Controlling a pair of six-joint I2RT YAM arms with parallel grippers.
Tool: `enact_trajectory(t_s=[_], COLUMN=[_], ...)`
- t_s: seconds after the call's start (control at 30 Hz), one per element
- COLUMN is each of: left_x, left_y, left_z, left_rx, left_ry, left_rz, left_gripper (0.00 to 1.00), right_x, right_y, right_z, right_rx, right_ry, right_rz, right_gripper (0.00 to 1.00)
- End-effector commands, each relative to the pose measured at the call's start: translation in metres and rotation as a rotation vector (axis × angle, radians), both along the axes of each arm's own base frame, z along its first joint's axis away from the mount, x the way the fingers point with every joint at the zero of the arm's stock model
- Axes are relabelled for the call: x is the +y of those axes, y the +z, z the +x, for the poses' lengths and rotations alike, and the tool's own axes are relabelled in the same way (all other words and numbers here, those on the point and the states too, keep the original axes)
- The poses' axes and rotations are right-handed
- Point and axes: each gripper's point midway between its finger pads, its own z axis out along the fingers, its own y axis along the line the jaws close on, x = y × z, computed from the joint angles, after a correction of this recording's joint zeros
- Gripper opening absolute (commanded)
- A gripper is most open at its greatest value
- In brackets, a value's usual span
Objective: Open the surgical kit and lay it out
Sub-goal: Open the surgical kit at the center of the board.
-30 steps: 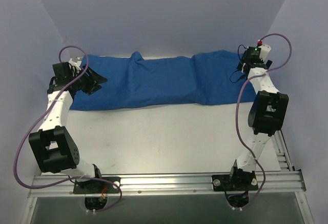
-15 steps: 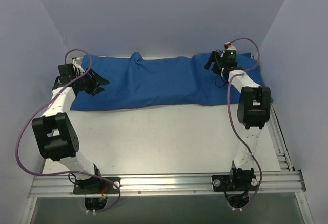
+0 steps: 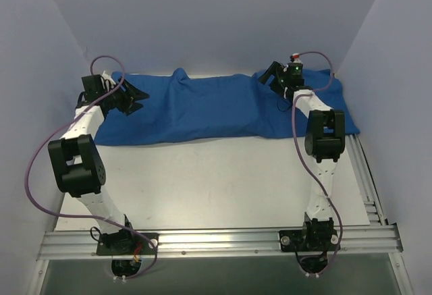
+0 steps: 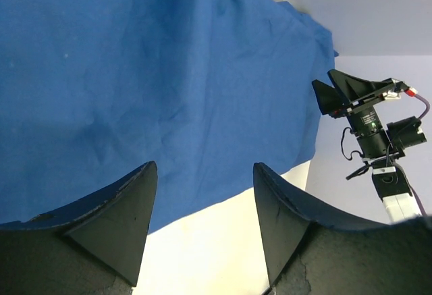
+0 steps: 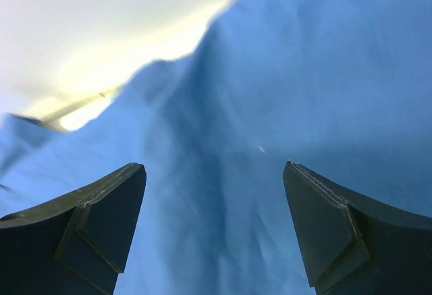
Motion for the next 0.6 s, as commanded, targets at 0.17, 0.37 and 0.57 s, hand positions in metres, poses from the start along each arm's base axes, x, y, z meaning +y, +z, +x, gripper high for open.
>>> enact_trajectory(t_s=[0.17, 0.37, 0.57], left_x=[-0.026, -0.034, -0.036], left_y=[0.033, 0.023, -0.005], left_z=[0.036, 0.015, -0.022], left_rx=[-0.217, -0.156, 0.014], left_ry=[-0.087, -0.07, -0.039], left_rz=[-0.07, -0.055, 0.043], left_gripper=[0.65, 0.63, 0.62], right_x=[-0.007, -0.06, -0.108], right_y=[0.044, 0.049, 0.09], right_z=[0.037, 0.049, 0.064], right_rx=[-0.153, -0.121, -0.178], right_ry=[-0.12, -0.342, -0.46], right_rz=[0.09, -0.031, -0.234], right_gripper=[0.86, 0.85, 0.85])
